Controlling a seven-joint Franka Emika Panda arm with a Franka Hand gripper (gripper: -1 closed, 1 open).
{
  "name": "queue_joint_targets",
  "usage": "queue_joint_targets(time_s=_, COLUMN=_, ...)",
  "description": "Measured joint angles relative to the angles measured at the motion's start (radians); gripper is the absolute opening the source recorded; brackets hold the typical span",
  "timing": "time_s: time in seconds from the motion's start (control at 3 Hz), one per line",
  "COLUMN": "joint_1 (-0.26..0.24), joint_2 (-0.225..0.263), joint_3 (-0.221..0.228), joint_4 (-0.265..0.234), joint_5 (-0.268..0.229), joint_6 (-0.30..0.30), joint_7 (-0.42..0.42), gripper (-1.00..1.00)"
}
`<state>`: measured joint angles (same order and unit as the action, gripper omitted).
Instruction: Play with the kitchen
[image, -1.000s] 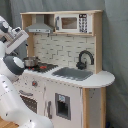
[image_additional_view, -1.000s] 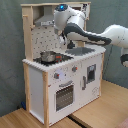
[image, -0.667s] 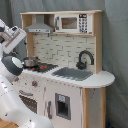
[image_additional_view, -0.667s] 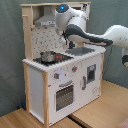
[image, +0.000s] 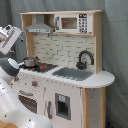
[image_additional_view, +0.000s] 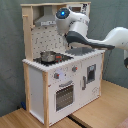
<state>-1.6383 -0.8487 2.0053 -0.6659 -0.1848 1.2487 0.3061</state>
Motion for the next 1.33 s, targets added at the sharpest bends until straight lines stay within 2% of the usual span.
queue_joint_targets(time_s=0.67, joint_1=0.055, joint_2=-0.063, joint_3=0.001, joint_4=0.000, joint_5=-0.198, joint_6=-0.007, joint_7=-0.027, gripper=1.00)
queue_joint_targets(time_s=1.33, joint_1=0.118, joint_2=-0.123, joint_3=0.001, joint_4=0.000, joint_5=-0.380, joint_6=-0.006, joint_7=-0.092, gripper=1.00)
